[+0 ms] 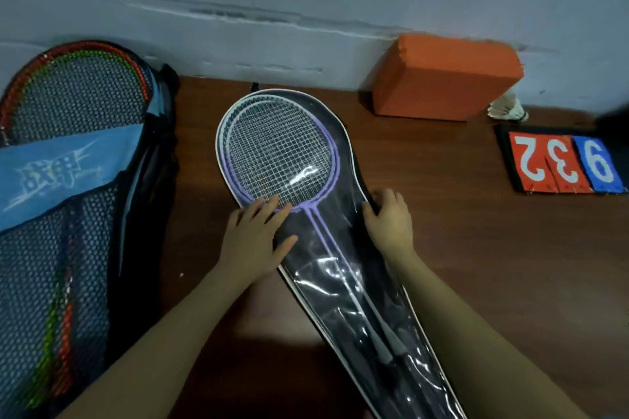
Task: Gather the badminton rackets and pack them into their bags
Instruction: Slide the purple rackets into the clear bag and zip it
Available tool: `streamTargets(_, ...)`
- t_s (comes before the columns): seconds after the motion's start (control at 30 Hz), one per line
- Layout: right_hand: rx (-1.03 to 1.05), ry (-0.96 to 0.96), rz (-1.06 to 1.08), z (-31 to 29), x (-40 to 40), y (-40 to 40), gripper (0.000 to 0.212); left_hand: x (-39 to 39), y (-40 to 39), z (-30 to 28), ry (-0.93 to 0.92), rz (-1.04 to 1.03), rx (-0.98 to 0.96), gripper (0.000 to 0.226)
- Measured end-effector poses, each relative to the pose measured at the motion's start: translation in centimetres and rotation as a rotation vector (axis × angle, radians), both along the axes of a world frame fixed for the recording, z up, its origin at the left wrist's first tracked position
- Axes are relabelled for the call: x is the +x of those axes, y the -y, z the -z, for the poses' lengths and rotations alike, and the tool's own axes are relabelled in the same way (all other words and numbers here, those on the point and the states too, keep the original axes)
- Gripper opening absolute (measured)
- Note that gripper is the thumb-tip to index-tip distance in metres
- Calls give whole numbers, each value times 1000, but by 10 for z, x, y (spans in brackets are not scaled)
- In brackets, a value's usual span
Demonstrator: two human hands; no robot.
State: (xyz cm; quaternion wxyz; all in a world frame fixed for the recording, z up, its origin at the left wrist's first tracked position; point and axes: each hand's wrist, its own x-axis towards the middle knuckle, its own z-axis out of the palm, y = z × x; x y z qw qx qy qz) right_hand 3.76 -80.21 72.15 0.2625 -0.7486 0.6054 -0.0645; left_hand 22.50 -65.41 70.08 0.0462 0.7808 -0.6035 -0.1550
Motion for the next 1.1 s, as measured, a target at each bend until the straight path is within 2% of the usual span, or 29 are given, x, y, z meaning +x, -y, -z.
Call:
streamTargets(0.13, 25, 113, 7, 7, 17, 3, 29, 6, 0, -3, 37, 33, -108, 54)
streamTargets(0.3, 36, 192, 56, 7, 23, 13, 22, 9, 10, -7, 60, 54, -120, 48)
streamTargets(0.37, 106, 250, 99, -3, 24, 17, 14, 8, 10, -7, 56, 40, -139, 48)
streamTargets(0.43, 197, 392, 127, -17, 25, 20, 8, 7, 13, -9, 28, 12, -182, 47)
streamTargets(0.57, 185, 554, 35, -54, 24, 6, 11, -3, 22, -20, -99, -61, -306, 46)
streamTargets(0.7, 255, 685, -18, -78, 21, -14, 5, -17, 36, -52, -401, -267, -328, 44)
streamTargets(0.83, 266, 759, -65, -91, 15, -28, 8, -21, 53, -85, -579, -419, -430, 55)
streamTargets(1.0, 351, 848, -106, -104, 7, -36, 13, -22, 70, -120, -537, -466, -451, 64)
streamTargets(1.1, 355, 873, -121, -105, 4, -39, 9, -30, 71, -130, -568, -480, -482, 51)
